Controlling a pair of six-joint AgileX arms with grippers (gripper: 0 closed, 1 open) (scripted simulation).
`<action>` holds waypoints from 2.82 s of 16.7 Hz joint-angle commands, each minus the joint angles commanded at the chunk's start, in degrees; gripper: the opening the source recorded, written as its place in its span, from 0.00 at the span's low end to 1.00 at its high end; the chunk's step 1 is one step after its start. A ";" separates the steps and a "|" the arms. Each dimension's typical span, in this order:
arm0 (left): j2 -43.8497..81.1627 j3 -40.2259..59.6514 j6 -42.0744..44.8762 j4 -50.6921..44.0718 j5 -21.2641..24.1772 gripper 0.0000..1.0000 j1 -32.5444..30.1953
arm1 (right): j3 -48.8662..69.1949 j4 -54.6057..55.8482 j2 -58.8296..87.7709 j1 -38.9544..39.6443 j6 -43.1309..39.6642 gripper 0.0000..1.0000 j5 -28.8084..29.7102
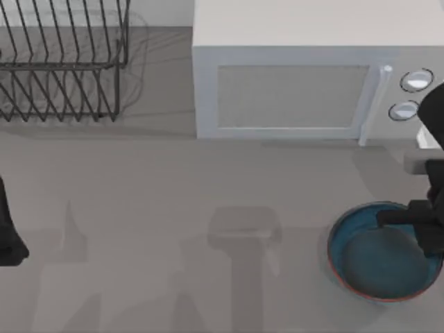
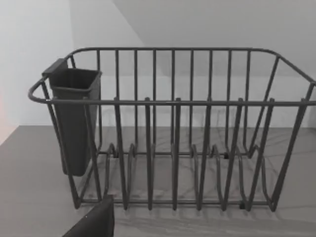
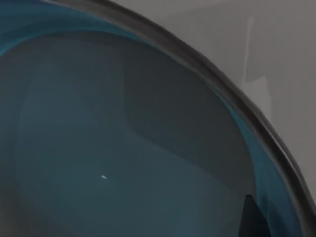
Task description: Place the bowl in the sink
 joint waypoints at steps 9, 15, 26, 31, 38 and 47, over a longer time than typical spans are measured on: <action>0.00 0.00 0.00 0.00 0.00 1.00 0.00 | 18.70 -25.83 -6.62 -0.40 -0.60 0.00 0.00; 0.00 0.00 0.00 0.00 0.00 1.00 0.00 | 18.69 -25.26 -6.71 -0.40 -0.82 0.00 -0.36; 0.00 0.00 0.00 0.00 0.00 1.00 0.00 | 14.20 20.03 -10.72 -16.57 -11.27 0.00 -16.74; 0.00 0.00 0.00 0.00 0.00 1.00 0.00 | 2.22 55.63 -7.79 -28.61 -15.62 0.00 -23.67; 0.00 0.00 0.00 0.00 0.00 1.00 0.00 | -15.90 94.32 -3.92 -42.17 -17.83 0.00 -28.18; 0.00 0.00 0.00 0.00 0.00 1.00 0.00 | -20.73 105.71 -5.05 -47.48 -16.95 0.00 -28.79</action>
